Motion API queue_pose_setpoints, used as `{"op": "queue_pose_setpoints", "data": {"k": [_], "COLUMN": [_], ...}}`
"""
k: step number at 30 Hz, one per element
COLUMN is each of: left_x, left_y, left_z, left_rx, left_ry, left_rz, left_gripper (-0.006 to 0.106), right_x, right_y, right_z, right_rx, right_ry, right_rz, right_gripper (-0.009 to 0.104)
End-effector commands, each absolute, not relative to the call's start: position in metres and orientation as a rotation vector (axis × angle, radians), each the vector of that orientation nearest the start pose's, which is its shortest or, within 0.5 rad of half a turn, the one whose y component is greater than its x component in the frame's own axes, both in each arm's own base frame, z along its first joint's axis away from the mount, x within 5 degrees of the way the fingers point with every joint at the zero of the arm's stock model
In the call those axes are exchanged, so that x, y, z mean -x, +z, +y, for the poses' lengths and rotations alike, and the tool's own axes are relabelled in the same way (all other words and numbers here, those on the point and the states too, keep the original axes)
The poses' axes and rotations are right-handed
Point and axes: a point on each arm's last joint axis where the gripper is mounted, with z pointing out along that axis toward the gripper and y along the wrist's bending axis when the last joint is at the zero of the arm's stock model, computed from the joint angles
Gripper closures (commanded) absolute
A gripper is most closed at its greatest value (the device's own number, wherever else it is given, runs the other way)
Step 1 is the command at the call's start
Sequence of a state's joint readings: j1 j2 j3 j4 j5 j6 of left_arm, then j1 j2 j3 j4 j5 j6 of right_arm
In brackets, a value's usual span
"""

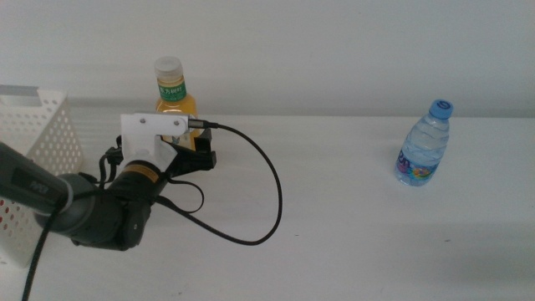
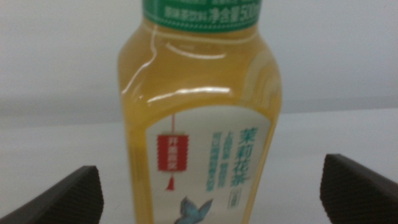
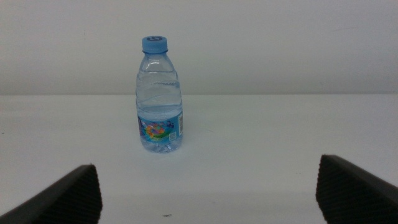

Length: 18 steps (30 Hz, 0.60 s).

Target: Use arms to grab the bottles and put them into the dustbin to the left of the table.

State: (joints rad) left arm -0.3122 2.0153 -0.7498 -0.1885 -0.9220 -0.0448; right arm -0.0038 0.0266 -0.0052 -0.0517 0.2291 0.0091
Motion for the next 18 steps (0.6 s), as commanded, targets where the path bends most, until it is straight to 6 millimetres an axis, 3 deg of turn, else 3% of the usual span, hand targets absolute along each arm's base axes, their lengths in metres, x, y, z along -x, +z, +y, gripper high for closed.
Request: {"op": "queue_pose_setpoints", "data": {"k": [1,11,18], "left_x": [-0.351,-0.374,-0.395], "left_y": [0.115,0.103,0.1], "left_z": [-0.099,-0.104,-0.11], "left_rx": [-0.032,-0.015,-0.111], "left_ry": [-0.201,-0.192,-0.109], "left_rz": [1.813,1.809,1.775], "left_gripper": [0.007,0.007,0.007], "right_x": [-0.058,-0.058,-0.058], "right_y": [0.178,0.178,0.178], "right_z": [-0.002,-0.002,-0.002], "right_rx": [0.025,0.025,0.025], "right_ry": [-0.054,-0.054,-0.054], "right_rz": [1.767,1.767,1.767], "right_gripper": [0.003,0.003,0.003]}}
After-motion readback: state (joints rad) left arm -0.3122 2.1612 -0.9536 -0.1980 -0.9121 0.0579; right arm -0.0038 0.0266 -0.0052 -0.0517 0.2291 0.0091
